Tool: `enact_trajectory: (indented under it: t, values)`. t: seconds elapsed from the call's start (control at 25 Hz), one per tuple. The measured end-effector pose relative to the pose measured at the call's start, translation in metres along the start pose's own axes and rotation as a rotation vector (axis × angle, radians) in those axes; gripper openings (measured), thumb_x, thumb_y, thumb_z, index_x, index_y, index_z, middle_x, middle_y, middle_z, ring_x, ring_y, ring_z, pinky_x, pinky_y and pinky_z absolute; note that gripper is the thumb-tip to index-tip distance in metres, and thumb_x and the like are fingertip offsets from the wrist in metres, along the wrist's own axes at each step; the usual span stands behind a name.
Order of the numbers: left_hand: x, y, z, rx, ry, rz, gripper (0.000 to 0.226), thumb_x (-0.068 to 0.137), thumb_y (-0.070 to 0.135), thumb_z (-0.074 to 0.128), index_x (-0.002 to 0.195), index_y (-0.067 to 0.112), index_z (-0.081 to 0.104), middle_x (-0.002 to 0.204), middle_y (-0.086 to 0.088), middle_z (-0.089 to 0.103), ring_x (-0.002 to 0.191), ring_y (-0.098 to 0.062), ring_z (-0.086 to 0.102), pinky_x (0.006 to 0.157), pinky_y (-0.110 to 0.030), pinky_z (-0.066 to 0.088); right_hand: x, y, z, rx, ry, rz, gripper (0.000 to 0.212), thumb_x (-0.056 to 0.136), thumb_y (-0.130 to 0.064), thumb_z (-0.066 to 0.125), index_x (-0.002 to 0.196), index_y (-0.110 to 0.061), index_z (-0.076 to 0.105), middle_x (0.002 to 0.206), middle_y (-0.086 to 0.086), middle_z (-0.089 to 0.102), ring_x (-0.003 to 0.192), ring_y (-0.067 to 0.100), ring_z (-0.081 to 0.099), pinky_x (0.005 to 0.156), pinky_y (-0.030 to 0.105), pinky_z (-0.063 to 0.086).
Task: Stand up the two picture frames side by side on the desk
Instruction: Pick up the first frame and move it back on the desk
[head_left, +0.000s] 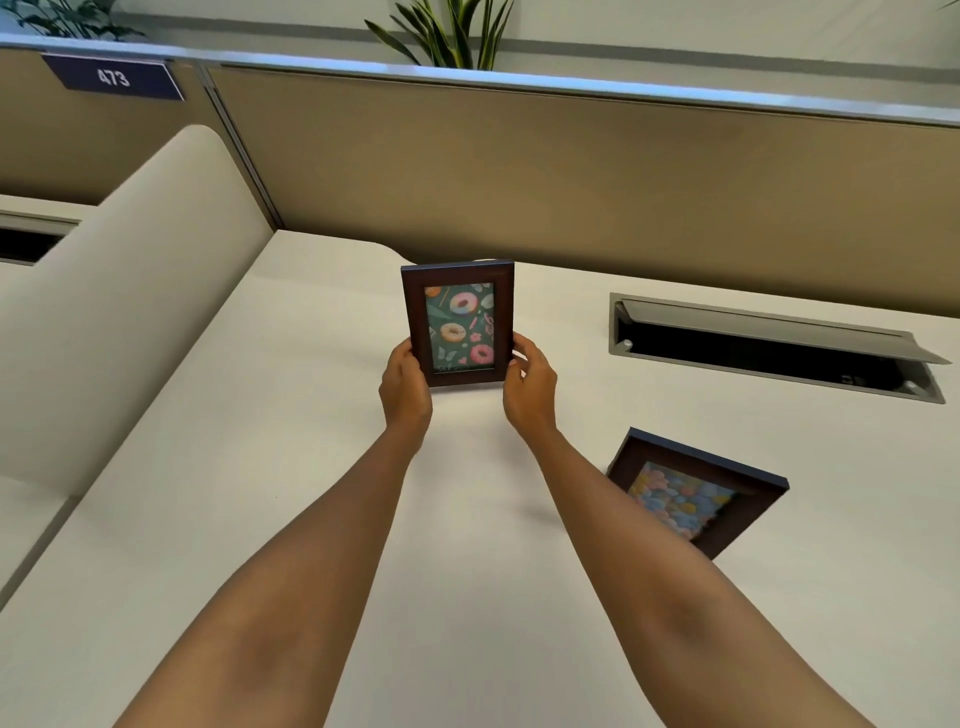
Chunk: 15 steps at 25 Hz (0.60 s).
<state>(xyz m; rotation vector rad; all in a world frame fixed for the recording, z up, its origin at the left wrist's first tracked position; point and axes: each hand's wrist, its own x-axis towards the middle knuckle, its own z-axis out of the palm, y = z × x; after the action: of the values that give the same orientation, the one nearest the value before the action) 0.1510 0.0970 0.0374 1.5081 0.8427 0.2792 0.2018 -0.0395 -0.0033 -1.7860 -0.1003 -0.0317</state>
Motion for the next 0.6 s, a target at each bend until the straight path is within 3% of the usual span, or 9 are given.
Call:
enact_trajectory:
  t: [0.08,0.32,0.44,0.52,0.6]
  values:
    - [0.008,0.003,0.002,-0.02,-0.014,-0.013,0.044,0.101,0.025,0.03,0.135,0.023,0.06,0.121,0.005,0.062,0.119,-0.023,0.061,0.103,-0.042,0.051,0.008,0.0,0.005,0.011,0.023,0.026,0.036,0.1,0.002,0.04,0.134,-0.004,0.051,0.132,0.014,0.057,0.116,0.013,0.052,0.095,0.029,0.052]
    - [0.022,0.002,0.004,-0.014,-0.004,-0.001,0.041,0.102,0.02,0.031,0.132,0.019,0.059,0.121,0.001,0.062,0.119,-0.026,0.061,0.103,-0.045,0.052,0.02,0.004,0.013,0.015,0.024,0.04,0.038,0.097,0.008,0.039,0.132,-0.003,0.051,0.131,0.015,0.057,0.117,0.017,0.054,0.09,0.021,0.05]
    - [0.021,-0.003,0.006,-0.008,-0.002,0.019,0.04,0.103,0.019,0.031,0.132,0.017,0.059,0.127,-0.004,0.064,0.117,-0.025,0.062,0.096,-0.036,0.055,0.021,0.009,0.013,0.014,0.013,0.048,0.038,0.097,0.009,0.041,0.131,-0.003,0.05,0.131,0.015,0.056,0.121,0.022,0.054,0.088,0.019,0.051]
    - [0.02,-0.002,0.007,0.028,0.022,0.039,0.042,0.103,0.019,0.031,0.134,0.017,0.058,0.131,-0.005,0.063,0.116,-0.021,0.06,0.085,-0.023,0.054,0.021,0.011,0.015,0.008,0.007,0.056,0.038,0.097,0.008,0.043,0.132,-0.004,0.049,0.132,0.015,0.055,0.122,0.022,0.053,0.082,0.008,0.049]
    - [0.021,-0.002,0.006,0.055,0.04,0.05,0.043,0.104,0.02,0.03,0.138,0.018,0.056,0.134,-0.005,0.062,0.119,-0.021,0.058,0.086,-0.023,0.053,0.021,0.012,0.018,-0.009,-0.016,0.051,0.04,0.096,0.009,0.043,0.133,-0.004,0.048,0.134,0.015,0.053,0.123,0.021,0.052,0.078,0.0,0.044]
